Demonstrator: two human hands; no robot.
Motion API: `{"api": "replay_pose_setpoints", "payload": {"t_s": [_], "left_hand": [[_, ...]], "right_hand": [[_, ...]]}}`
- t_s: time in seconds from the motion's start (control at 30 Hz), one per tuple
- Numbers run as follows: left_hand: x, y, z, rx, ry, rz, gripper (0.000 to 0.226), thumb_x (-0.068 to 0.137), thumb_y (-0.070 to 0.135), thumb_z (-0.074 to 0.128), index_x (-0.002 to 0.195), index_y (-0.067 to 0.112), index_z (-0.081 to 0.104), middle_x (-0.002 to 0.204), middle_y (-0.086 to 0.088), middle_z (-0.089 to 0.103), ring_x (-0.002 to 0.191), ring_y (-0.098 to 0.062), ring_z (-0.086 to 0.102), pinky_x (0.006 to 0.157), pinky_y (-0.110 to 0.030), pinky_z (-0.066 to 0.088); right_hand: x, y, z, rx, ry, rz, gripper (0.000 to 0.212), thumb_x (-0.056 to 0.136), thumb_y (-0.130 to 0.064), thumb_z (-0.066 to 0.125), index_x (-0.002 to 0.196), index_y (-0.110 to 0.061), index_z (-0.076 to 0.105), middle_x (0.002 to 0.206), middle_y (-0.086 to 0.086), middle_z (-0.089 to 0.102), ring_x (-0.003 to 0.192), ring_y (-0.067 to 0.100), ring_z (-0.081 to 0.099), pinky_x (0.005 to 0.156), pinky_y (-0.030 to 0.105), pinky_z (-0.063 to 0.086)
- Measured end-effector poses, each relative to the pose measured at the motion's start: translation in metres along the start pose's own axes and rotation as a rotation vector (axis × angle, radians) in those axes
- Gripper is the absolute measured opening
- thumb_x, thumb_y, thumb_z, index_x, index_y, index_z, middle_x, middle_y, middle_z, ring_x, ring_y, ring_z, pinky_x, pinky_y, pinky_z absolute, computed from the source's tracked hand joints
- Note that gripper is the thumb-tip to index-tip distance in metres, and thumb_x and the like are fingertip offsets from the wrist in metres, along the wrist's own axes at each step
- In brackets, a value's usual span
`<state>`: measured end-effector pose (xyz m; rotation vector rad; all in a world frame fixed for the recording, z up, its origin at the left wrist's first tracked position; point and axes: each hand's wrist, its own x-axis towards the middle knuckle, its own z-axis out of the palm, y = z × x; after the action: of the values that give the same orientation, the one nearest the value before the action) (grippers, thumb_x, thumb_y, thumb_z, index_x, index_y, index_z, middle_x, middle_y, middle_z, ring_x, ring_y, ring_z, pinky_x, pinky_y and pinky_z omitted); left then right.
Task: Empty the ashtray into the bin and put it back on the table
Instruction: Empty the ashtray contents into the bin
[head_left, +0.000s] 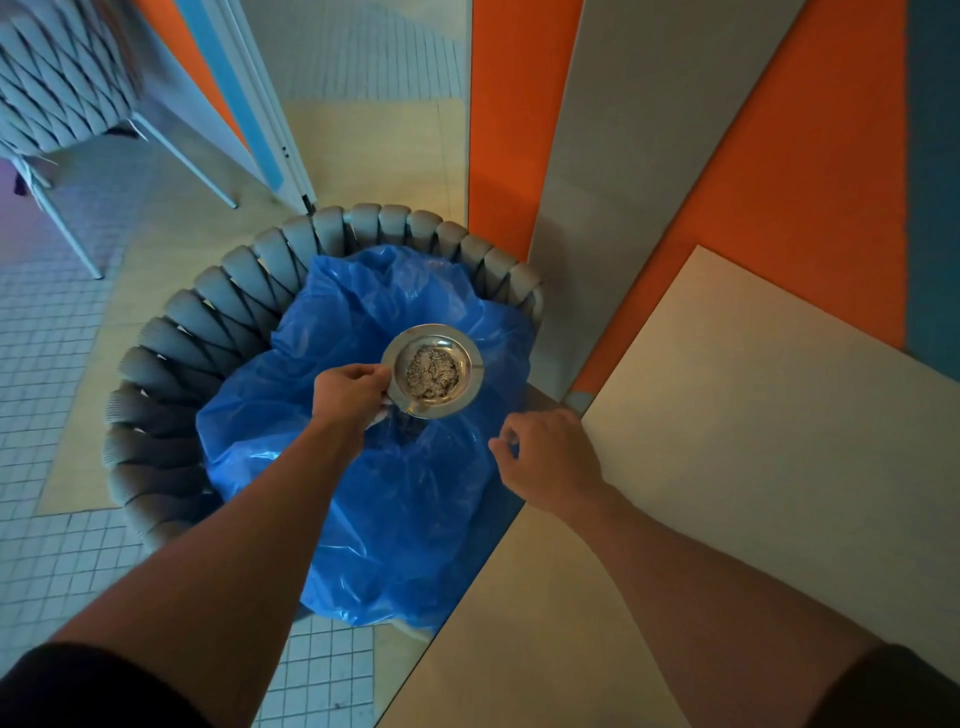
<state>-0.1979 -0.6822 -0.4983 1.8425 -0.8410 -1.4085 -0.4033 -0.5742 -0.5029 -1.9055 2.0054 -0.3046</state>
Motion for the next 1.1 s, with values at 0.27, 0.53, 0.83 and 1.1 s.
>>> {"api": "replay_pose_setpoints", "payload": {"t_s": [0.27, 0.53, 0.83, 1.1], "left_hand": [[0.025, -0.018, -0.008, -0.004, 0.023, 0.010, 0.014, 0.091, 0.013, 0.064, 0.080, 0.007, 0.071, 0.057, -0.003, 0.066, 0.041, -0.004, 0.059, 0.042, -0.017, 0.048], [0.039, -0.028, -0.015, 0.016, 0.042, 0.054, 0.017, 0.089, 0.015, 0.066, 0.073, 0.013, 0.070, 0.048, 0.006, 0.065, 0.041, -0.003, 0.054, 0.042, -0.016, 0.047], [0.056, -0.028, -0.024, 0.138, 0.190, 0.143, 0.009, 0.083, 0.017, 0.071, 0.087, 0.009, 0.072, 0.083, -0.009, 0.072, 0.070, -0.017, 0.066, 0.063, -0.030, 0.055], [0.062, -0.022, -0.027, 0.502, 0.252, 0.378, 0.003, 0.083, 0.022, 0.068, 0.082, 0.019, 0.066, 0.082, -0.001, 0.068, 0.081, -0.020, 0.063, 0.073, -0.036, 0.053]], "right_hand": [[-0.002, 0.002, 0.014, -0.087, 0.059, -0.035, 0.026, 0.090, -0.048, 0.047, 0.085, -0.026, 0.059, 0.071, -0.013, 0.053, 0.067, 0.010, 0.048, 0.081, 0.030, 0.040], [-0.003, 0.002, 0.015, -0.124, 0.084, -0.027, 0.021, 0.087, -0.041, 0.050, 0.074, -0.025, 0.054, 0.064, -0.008, 0.057, 0.061, 0.011, 0.049, 0.071, 0.029, 0.042], [-0.003, 0.005, 0.019, -0.126, 0.093, -0.026, 0.021, 0.087, -0.044, 0.050, 0.077, -0.026, 0.057, 0.066, -0.008, 0.060, 0.061, 0.009, 0.051, 0.069, 0.026, 0.038], [-0.003, 0.005, 0.019, -0.125, 0.130, -0.020, 0.022, 0.085, -0.045, 0.053, 0.075, -0.026, 0.058, 0.064, -0.009, 0.060, 0.058, 0.009, 0.048, 0.066, 0.024, 0.034]]}}
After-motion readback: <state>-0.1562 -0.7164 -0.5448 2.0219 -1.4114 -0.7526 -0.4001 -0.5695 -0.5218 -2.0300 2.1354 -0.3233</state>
